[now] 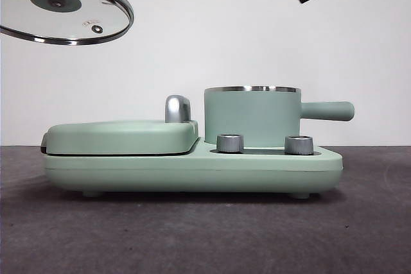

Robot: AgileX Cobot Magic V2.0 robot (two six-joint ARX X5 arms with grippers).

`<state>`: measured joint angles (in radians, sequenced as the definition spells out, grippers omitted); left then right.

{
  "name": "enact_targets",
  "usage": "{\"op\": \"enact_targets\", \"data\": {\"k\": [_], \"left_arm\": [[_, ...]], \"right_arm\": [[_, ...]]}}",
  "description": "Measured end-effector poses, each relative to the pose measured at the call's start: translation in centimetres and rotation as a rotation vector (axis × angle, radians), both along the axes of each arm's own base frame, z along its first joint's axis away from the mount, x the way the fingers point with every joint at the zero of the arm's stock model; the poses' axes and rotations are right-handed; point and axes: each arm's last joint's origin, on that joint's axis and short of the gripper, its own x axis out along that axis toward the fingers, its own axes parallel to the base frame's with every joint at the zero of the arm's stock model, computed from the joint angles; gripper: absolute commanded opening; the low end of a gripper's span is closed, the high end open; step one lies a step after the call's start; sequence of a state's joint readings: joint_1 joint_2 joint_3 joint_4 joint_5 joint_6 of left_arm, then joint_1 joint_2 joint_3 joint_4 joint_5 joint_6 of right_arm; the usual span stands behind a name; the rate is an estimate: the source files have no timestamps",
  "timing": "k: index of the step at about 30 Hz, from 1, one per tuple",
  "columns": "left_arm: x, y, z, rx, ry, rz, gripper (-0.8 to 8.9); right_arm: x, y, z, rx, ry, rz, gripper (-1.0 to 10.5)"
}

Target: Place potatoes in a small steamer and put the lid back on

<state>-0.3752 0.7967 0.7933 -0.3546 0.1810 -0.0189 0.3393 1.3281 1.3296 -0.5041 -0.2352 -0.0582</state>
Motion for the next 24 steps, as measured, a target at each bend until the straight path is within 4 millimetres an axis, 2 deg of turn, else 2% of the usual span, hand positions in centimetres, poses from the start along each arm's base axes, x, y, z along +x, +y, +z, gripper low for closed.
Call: {"op": "enact_targets", "data": {"k": [4,7,13,17,24], "left_arm": [[0.0,-0.1,0.0,-0.002,-0.005,-0.003,0.13],[0.1,-0.3,0.1,-0.005,-0.013,-0.015,0.13],[1.1,-1.5,0.2,-0.026,-0.061,-0.056,0.13],[2.1,-2.7,0.2,-0.046,-0.103,-0.086,0.13],[5.2,-5.3,-0.6,-0.028,-0.062,-0.126,0.13]], "right_arm": [[-2.6,-0.9,-1.3,0.039,-0.05,-0.009,3.3],[-4.2,-1.5,-3.1,0.041,-0.028,-0.014,3.3],[-7.3,-2.5,-5.7,0.043,-0.017,-0.014,3.3],[-9.3,-3.1,-7.0,0.051,-0.039,-0.011,3.3],[-11.9,-4.2,-8.2,0.05,-0.083,-0.042,3.3]]}}
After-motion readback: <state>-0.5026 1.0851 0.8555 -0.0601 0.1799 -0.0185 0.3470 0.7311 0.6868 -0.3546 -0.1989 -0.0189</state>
